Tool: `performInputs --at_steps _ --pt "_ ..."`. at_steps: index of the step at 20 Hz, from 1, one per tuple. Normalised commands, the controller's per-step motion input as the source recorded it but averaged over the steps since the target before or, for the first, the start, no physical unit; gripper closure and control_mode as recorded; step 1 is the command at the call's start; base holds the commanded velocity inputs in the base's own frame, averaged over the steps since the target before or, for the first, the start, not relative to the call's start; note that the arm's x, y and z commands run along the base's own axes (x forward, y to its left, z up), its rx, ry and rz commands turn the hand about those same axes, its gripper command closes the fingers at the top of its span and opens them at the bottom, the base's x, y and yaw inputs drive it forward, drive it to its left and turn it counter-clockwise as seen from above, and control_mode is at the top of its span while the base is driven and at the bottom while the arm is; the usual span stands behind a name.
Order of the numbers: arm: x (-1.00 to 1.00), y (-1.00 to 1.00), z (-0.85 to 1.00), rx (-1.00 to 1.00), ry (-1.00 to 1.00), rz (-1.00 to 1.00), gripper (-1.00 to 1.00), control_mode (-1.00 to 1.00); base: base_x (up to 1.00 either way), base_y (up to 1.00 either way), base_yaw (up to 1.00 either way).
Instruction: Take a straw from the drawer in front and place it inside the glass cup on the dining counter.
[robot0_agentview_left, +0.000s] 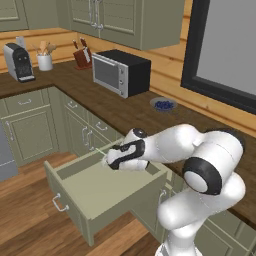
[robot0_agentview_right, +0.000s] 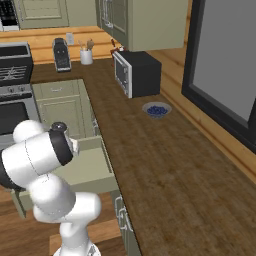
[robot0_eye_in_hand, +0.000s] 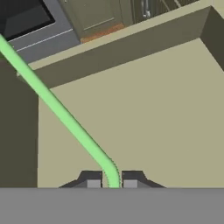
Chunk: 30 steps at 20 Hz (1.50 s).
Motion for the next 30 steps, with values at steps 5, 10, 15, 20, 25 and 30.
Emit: performInputs --at_steps 5,10,15,20,25,30 --pt "0.03 0.00 1.00 0.07 0.03 0.00 1.00 -1.00 0.00 0.00 0.00" --pt "0.00 0.00 1.00 0.00 0.04 0.00 1.00 -1.00 0.00 0.00 0.00" --pt "-0.01 0.00 1.00 -0.01 0.12 0.00 1.00 -1.00 0.00 0.00 0.00" --pt "-0.32 -0.10 1.00 -0.12 0.09 0.00 1.00 -1.00 0.00 0.00 0.00" --pt "-0.51 -0.36 0.63 -0.19 0.04 0.00 1.00 -1.00 0.00 0.00 0.00" --pt "-0.42 -0.29 0.07 -0.06 0.03 0.00 1.00 -1.00 0.00 0.00 0.00"
